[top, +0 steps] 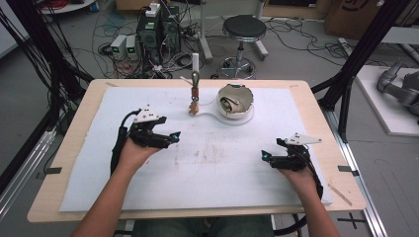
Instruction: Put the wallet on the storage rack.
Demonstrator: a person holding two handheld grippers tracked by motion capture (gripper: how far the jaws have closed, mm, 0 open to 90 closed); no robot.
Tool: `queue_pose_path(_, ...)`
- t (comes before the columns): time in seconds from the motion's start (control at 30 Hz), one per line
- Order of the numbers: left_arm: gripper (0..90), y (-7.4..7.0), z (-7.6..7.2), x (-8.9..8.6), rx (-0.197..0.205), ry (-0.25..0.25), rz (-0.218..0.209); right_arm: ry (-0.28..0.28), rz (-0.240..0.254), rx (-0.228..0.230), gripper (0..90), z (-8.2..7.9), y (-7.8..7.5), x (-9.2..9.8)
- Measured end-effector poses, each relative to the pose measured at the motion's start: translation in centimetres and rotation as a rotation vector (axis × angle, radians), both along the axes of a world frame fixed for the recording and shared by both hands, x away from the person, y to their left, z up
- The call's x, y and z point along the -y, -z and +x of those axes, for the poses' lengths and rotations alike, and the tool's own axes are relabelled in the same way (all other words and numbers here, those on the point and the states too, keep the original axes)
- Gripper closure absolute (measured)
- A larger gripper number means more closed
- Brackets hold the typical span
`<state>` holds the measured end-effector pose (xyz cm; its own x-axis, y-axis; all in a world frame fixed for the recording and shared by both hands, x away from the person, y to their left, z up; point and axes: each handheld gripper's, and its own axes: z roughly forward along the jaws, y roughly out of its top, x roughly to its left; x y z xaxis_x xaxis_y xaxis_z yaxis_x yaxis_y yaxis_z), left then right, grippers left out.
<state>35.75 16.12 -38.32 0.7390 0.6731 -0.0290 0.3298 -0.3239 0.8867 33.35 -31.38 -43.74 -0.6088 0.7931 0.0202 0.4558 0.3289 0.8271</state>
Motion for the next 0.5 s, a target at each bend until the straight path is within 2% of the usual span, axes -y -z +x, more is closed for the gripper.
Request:
queue_pose_path(0.2, 20.9, 1.5, -1.3, -2.3, -0.019, -0.049, -0.015, 0.001, 0.009, -0.004, 18.1, 0.3, 0.1, -0.2)
queue_pose_path(0.5, 20.9, 2.8, -2.6, -4.3, -0.022, -0.098, -0.036, 0.01, 0.03, -0.002, 18.1, 0.5, 0.0, 0.1)
